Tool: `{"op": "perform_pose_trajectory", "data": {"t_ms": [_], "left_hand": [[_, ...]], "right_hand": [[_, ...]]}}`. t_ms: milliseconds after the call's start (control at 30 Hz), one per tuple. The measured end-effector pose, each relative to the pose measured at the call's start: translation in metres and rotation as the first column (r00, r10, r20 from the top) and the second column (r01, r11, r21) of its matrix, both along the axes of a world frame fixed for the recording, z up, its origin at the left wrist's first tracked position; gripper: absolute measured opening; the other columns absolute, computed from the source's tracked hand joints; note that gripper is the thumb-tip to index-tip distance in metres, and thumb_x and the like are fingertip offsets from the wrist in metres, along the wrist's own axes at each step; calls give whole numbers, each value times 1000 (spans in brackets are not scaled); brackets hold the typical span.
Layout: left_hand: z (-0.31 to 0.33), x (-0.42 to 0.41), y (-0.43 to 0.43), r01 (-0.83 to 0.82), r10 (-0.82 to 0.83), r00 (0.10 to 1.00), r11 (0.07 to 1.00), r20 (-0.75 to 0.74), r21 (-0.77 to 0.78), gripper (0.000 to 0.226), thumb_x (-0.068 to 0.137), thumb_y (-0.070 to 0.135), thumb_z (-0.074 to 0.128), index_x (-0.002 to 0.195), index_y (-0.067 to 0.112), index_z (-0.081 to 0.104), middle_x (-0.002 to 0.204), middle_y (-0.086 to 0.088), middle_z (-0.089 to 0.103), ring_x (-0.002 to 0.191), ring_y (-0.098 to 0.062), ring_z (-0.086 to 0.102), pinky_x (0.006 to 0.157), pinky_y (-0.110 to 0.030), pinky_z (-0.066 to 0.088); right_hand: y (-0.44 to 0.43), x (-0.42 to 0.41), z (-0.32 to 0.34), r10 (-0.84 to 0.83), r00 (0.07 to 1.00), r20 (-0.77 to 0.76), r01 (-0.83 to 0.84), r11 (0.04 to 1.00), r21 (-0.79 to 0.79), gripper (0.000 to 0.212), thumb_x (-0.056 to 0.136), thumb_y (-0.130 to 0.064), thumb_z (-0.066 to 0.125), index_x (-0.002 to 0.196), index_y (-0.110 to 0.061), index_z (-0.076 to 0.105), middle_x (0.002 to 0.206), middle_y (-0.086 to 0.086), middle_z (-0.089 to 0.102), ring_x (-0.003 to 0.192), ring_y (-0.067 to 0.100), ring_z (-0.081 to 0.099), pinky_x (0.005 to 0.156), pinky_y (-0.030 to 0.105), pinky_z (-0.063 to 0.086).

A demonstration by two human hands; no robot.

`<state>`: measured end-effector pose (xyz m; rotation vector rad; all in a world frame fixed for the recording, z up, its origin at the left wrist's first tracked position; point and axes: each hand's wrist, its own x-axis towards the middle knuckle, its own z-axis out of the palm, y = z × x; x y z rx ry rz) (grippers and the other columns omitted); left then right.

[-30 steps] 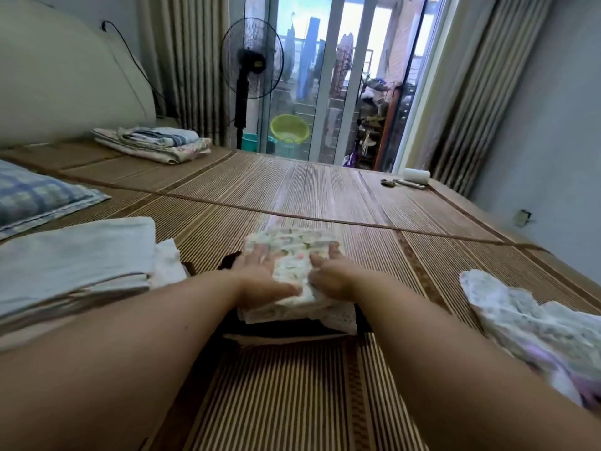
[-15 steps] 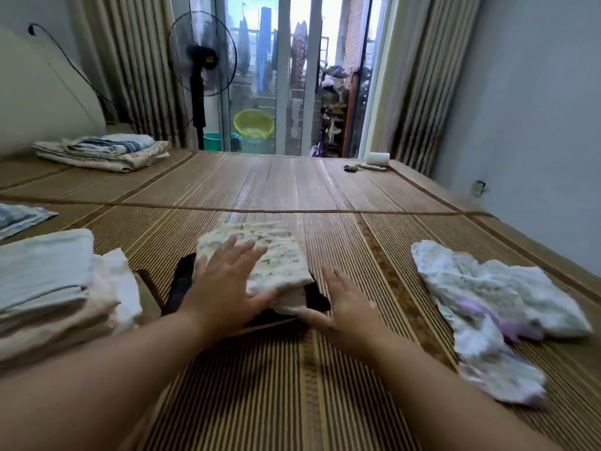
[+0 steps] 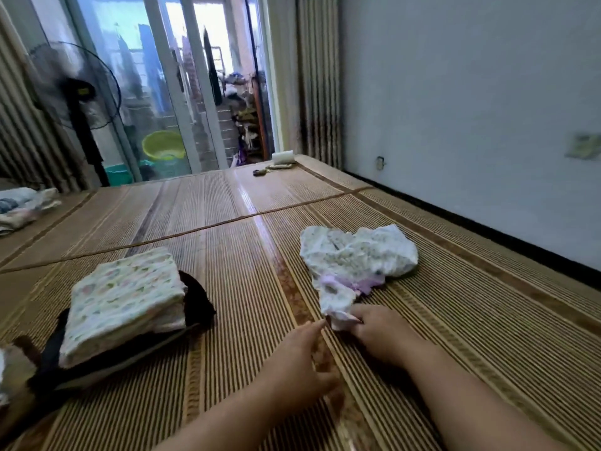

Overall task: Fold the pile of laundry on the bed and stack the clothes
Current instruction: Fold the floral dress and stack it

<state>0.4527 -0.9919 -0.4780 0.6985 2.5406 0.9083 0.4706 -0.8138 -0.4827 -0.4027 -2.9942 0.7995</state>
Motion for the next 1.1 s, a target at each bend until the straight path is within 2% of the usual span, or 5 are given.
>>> {"op": "perform_pose_trajectory", "data": {"t_ms": [100,333,733,933,1100], "left_hand": [[9,0,16,-27,-15,989,958,145,284,73,69,8,80,125,44,51,126,7,61,111,-9,62,94,-38,55],[50,35,15,-63,-68,977,811,201,582,17,87,5,62,93,15,75,92,-7,74,85,-20,70,73,-29,54],[159,87,-103,-418,211,906,592,368,689,25,99,10,45,102,9,70,67,-7,62,64,-19,60,66,-34,46],[189,121,-145,-125,-16,951,894,310,430,43,80,42,72,120,37,58,106,-1,72,96,-18,69,80,-35,51],[182,148,-155,-57,17,996,888,92,457,71,66,23,85,127,30,50,115,0,67,101,-15,69,91,-36,56]], "right_hand": [[-4,20,44,208,978,33,-165,856,-490,17,98,-23,53,83,-16,59,78,7,60,64,12,56,59,18,44],[6,54,104,220,949,-226,-315,661,-680,28,91,-40,60,92,-14,69,89,4,71,83,17,69,83,33,55],[-76,88,134,232,929,-289,-348,815,-464,19,73,-23,66,71,-4,65,65,2,56,61,12,51,60,31,41],[-127,116,183,124,936,-330,-296,784,-546,17,81,-7,53,67,-14,61,62,4,57,58,18,52,50,22,41],[-159,138,216,20,932,-362,-309,567,-763,19,82,-9,51,82,-4,69,76,15,65,73,27,59,68,35,48]]}}
